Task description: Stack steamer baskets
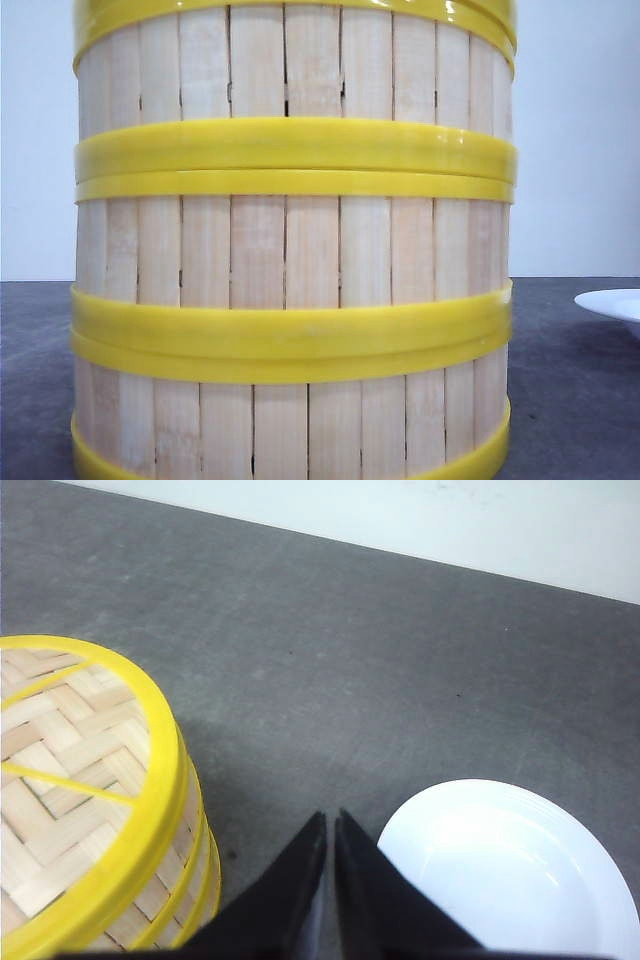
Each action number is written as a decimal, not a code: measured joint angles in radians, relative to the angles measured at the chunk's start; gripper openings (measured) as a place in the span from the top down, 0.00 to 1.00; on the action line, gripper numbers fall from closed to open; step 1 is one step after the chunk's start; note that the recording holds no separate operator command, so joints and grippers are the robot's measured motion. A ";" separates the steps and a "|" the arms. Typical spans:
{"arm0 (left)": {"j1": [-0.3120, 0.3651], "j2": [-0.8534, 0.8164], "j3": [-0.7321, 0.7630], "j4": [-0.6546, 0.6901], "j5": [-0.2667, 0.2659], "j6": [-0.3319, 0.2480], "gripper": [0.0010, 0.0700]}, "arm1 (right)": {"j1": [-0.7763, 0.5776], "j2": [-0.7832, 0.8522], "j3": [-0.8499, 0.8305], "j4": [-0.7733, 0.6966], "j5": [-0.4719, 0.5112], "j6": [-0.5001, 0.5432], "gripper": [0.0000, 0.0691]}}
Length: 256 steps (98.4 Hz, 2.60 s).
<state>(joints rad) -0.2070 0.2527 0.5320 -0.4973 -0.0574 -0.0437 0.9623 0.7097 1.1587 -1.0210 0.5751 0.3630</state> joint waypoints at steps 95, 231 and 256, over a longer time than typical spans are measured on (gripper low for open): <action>0.158 -0.248 -0.499 0.318 -0.045 0.018 0.97 | 0.000 0.000 0.000 0.001 0.000 0.000 0.99; 0.158 -0.248 -0.499 0.318 -0.046 0.018 0.97 | -0.572 -0.032 -0.056 0.402 -0.238 -0.343 0.99; 0.158 -0.248 -0.499 0.318 -0.046 0.018 0.97 | -0.891 -0.180 -0.351 0.593 -0.475 -0.371 0.99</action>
<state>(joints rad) -0.0494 0.0044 0.0326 -0.1791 -0.1032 -0.0257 0.0715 0.5293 0.8078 -0.4278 0.1005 -0.0082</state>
